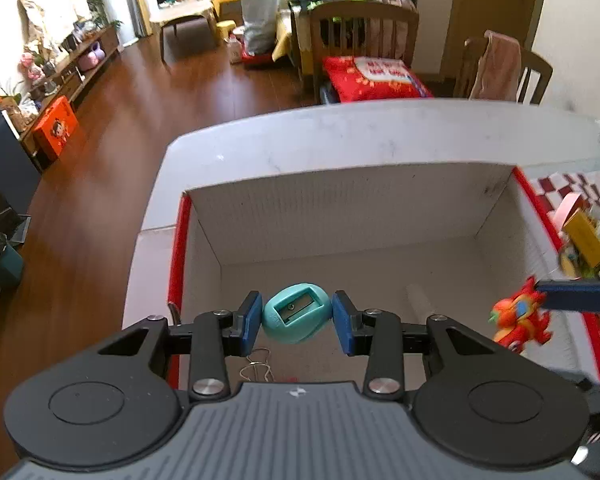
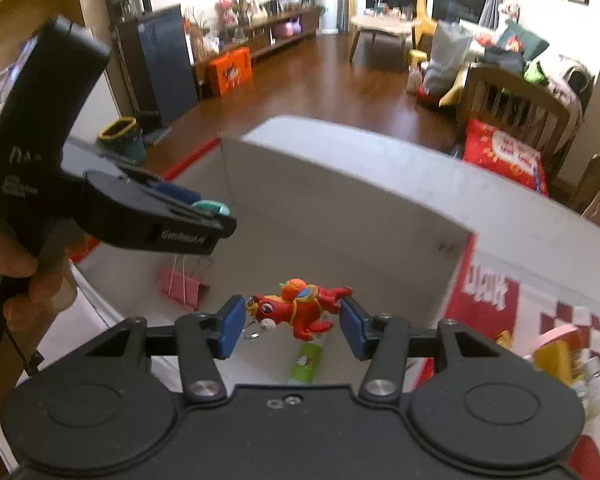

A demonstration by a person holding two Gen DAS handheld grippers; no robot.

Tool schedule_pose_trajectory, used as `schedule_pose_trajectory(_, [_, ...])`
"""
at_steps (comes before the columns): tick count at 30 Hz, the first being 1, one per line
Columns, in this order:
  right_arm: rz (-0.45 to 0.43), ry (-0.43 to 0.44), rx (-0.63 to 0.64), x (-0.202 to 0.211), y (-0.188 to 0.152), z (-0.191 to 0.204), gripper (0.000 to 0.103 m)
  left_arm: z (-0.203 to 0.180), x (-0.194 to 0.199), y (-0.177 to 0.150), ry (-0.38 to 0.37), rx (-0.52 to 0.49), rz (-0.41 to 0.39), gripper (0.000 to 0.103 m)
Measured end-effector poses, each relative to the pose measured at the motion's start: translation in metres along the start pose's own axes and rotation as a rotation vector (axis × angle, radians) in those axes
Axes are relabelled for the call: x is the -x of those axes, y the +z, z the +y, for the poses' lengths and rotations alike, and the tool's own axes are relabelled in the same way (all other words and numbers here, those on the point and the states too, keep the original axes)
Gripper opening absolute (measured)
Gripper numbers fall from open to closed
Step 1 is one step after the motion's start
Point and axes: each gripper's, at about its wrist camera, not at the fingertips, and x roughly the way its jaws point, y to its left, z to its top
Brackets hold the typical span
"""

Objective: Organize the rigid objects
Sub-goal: 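Carry the sharpener and keychain into the shoebox and open both grippers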

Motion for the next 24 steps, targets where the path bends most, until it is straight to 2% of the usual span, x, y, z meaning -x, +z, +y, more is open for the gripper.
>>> schedule_pose_trajectory(10, [0.130, -0.008, -0.026, -0.046, -0.002, 0.007, 0.050, -0.009, -0.040, 0.007, -0.041, -0.064, 0.113, 0.038])
schedule_pose_trajectory(17, [0.191, -0.019, -0.046, -0.057, -0.006, 0.004, 0.051, -0.024, -0.065, 0.008, -0.067, -0.119, 0.227, 0.038])
schedule_pose_trajectory(24, [0.221, -0.029, -0.054, -0.061, -0.004, 0.001, 0.051, -0.029, -0.078, 0.006, -0.087, -0.121, 0.279, 0.038])
